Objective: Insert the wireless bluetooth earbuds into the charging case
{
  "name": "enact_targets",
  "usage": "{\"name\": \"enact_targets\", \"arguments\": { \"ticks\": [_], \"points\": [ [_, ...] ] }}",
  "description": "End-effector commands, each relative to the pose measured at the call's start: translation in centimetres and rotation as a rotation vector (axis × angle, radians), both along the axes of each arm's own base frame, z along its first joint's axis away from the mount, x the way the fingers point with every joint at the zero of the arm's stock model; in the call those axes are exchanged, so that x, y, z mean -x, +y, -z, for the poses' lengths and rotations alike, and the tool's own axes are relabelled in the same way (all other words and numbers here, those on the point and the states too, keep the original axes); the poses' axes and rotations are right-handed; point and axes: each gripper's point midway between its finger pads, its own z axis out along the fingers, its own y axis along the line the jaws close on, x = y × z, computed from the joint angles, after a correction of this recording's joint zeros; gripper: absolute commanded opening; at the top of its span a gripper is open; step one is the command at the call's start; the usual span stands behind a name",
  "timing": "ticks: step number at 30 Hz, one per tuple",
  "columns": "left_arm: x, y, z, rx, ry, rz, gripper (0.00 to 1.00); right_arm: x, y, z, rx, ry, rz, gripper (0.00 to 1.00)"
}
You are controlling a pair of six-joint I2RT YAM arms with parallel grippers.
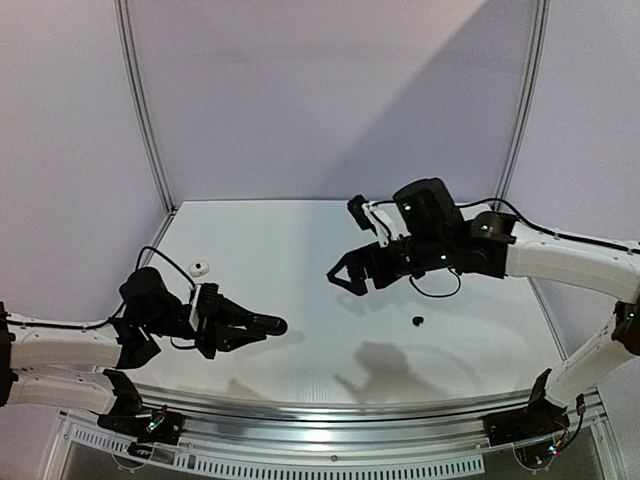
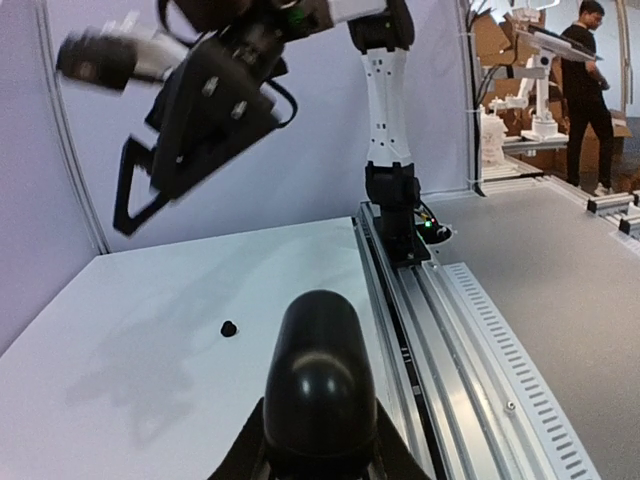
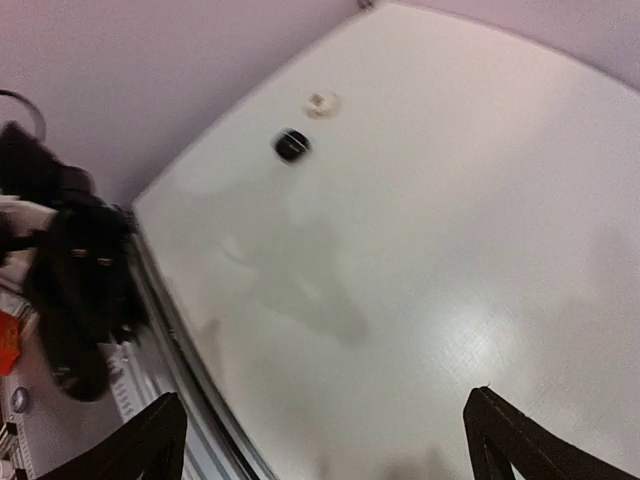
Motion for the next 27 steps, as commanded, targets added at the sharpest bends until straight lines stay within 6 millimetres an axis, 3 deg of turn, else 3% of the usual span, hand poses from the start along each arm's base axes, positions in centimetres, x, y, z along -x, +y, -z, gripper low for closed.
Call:
{"name": "enact_targets", "arguments": {
  "ticks": [1,6,14,17,22,27],
  "points": [
    [-1.5,-0.4,-1.8,0.023,0.09,-0.04,0.0,3.1,4.6,-11.1,-0.328,-0.348,-0.249,0.99],
    [-1.4,-0.6,-3.0,0.04,0.106,-0.023,0.0,7.2,8.7,-7.6,-0.201,-0.389,-0.485,0.99],
    [-1.1,-0.6,-3.2,0.033,0.113,-0.008,0.0,8.8,11.2,-6.3,-0.2,-0.438,-0.62,0.99],
    [-1.1,-0.5,-3.2,0.035,0.104,-0.009,0.0,9.4,11.6,-4.8,-0.157,-0.415,-0.648,0.99],
    [-1.1,-0.5,-3.2,0.038,0.086,-0.008,0.0,8.9,11.7,-2.1,-0.06,-0.406,-0.644,0.99],
    [-0.9,-0.5,-3.2,0.036,0.083,0.0,0.0,7.4,11.5,-1.4,0.006,-0.453,-0.589,0.99]
  ]
}}
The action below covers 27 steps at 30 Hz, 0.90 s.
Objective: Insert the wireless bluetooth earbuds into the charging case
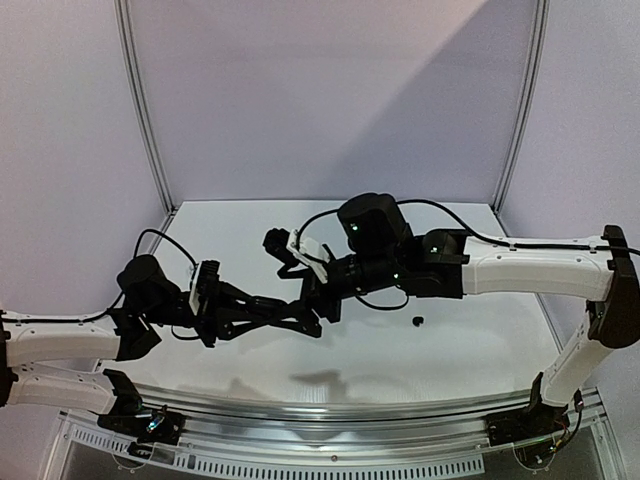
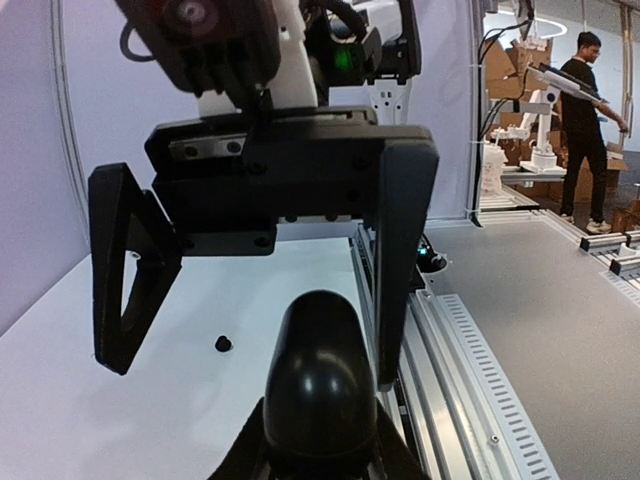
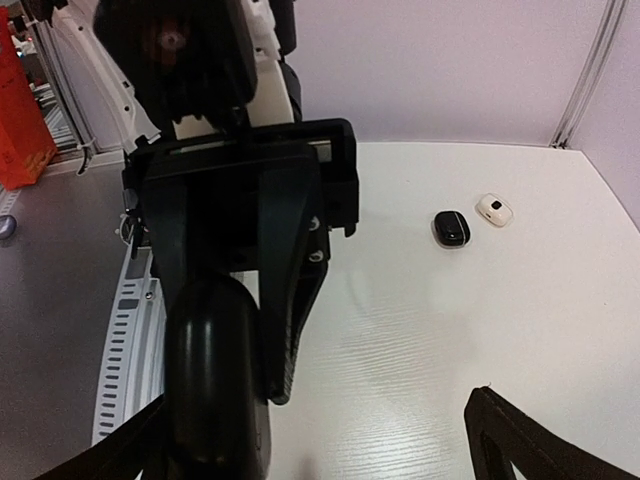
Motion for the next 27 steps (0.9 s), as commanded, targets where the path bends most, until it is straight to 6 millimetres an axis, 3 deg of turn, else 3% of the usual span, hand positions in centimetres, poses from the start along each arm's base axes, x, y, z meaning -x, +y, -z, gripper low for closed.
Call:
{"name": "enact_targets", "arguments": {
  "ticks": [1,15,27],
  "points": [
    [0.1,0.1,-0.4,0.004,-0.02,0.011,0.0,-1.4,0.0,0.9,0.053,-0.065,0.059,0.99],
    [2.0,0.0,1.2,-0.044,-0.283,0.115,0.0,-4.0,-0.6,-0.6,0.04,-0.055,0.16,0.99],
    [2.6,0.1,1.8,-0.062,-0.262,0.145,0.0,-4.4,-0.6,-2.5,-0.005,-0.052,0.168,0.99]
  ]
}}
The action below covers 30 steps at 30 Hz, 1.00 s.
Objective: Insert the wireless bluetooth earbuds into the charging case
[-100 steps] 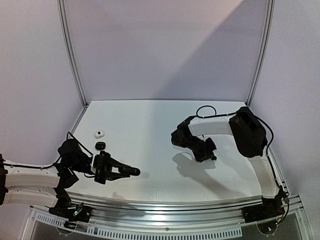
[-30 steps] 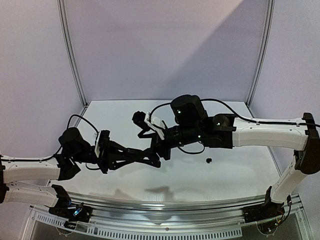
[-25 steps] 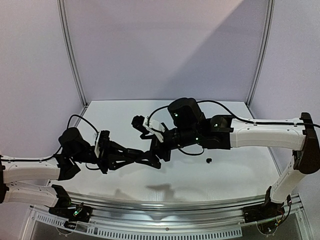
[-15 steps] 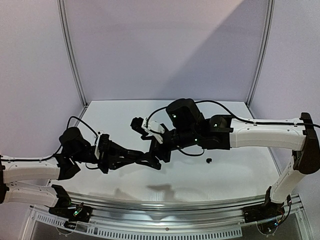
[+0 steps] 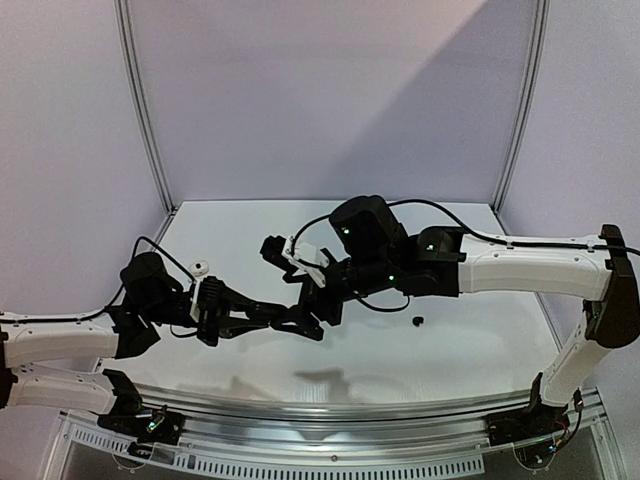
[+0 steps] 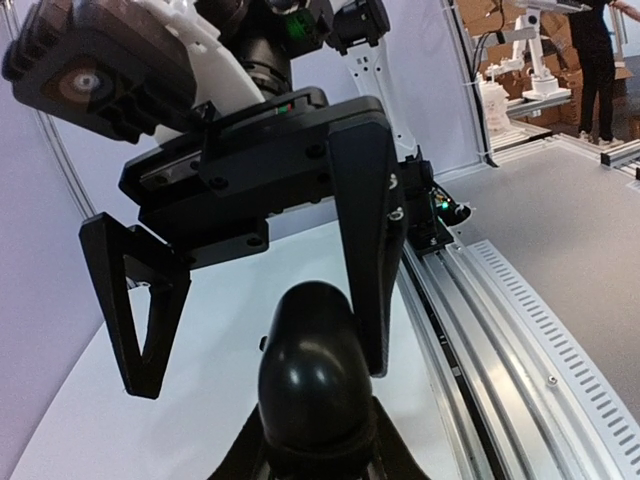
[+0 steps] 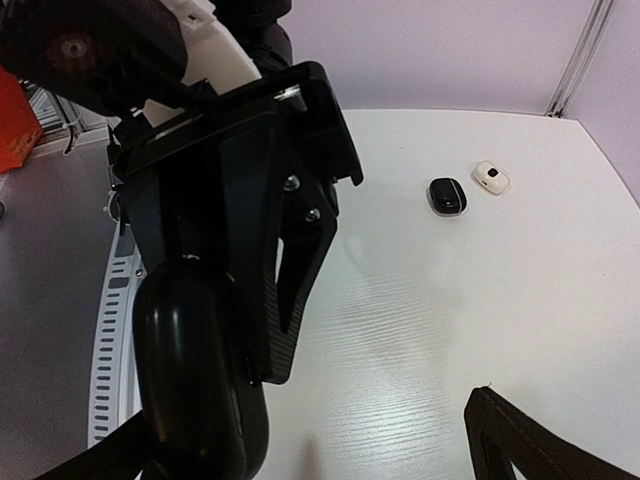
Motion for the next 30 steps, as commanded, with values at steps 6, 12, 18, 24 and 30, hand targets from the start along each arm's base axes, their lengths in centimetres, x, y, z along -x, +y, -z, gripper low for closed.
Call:
{"name": "enact_targets", "arguments": {
  "ticks": [6,12,18,24,30],
  "points": [
    [2.4,0.2,1.3,-0.043,0.002,0.118,0.0,-3.2,-0.3,-4.5,-0.111,-0.045,0.098,0.99],
    [2.5,0.2,1.5,-0.045,-0.015,0.123,0.0,-3.2,-0.6,-5.0,-0.122,-0.036,0.105,0.99],
    [2.9,0.3,1.9,-0.054,-0.051,0.139,0.0,-3.3,-0.6,-5.1,-0.129,-0.028,0.11,0.99],
    [3.3,0.4,2.6,-0.068,-0.103,0.151,0.0,-3.2,-0.7,-5.2,-0.135,-0.014,0.105,0.99],
    [3.4,0.4,2.7,-0.064,-0.147,0.15,0.0,-3.4,-0.7,-4.6,-0.135,0.001,0.111,0.99]
  ]
}}
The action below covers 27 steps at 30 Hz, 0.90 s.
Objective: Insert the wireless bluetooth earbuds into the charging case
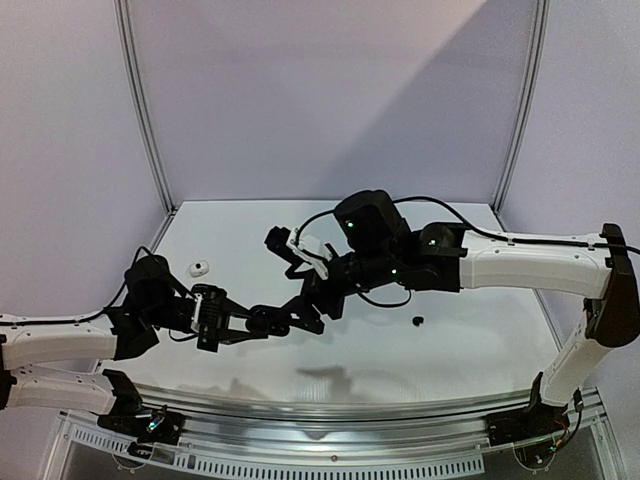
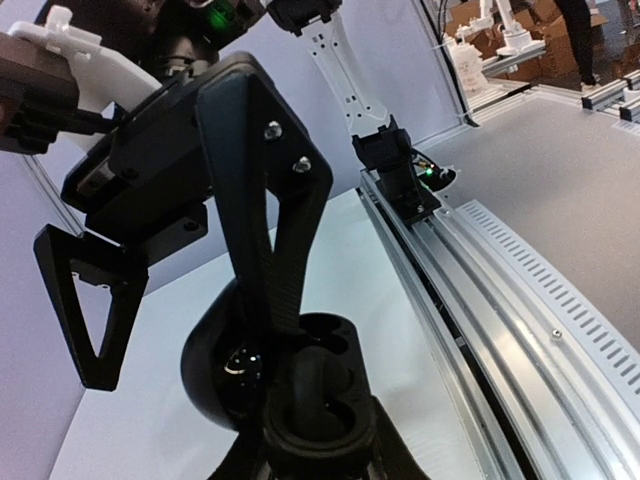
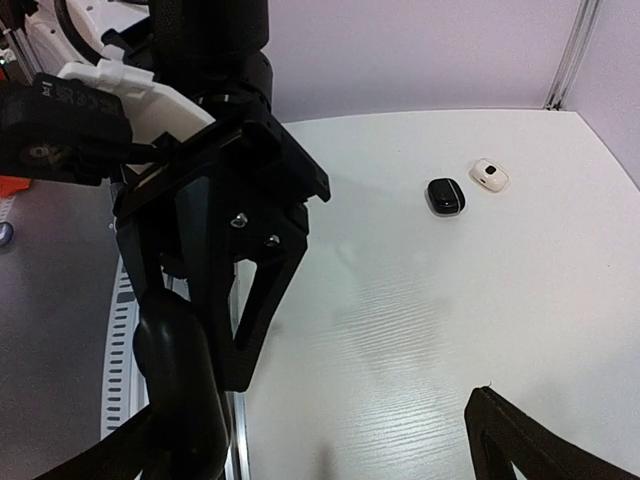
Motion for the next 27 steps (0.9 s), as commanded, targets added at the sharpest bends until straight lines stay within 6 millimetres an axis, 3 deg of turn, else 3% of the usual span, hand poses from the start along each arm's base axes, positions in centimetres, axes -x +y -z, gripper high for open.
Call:
{"name": "enact_targets", "arguments": {
  "ticks": [1,6,16,20,27],
  "points": [
    [2.4,0.2,1.0,-0.018,-0.016,0.104,0.0,-2.8,-0.5,-3.9,-0.102,-0.048,0.098,0.99],
    [2.4,0.2,0.7,-0.009,-0.008,0.103,0.0,-2.7,-0.5,-3.3,-0.086,-0.031,0.093,0.99],
    [2.3,0.1,0.7,-0.013,0.26,0.085,0.0,-1.6,-0.4,-5.7,-0.147,0.011,0.028,0.99],
    [2.3,0.1,0.7,-0.017,0.282,0.086,0.0,-1.2,0.0,-5.5,-0.145,0.043,0.003,0.99],
    [2.4,0.0,0.5,-0.023,0.326,0.097,0.0,-0.5,0.5,-6.8,-0.19,0.07,-0.035,0.99]
  ]
}}
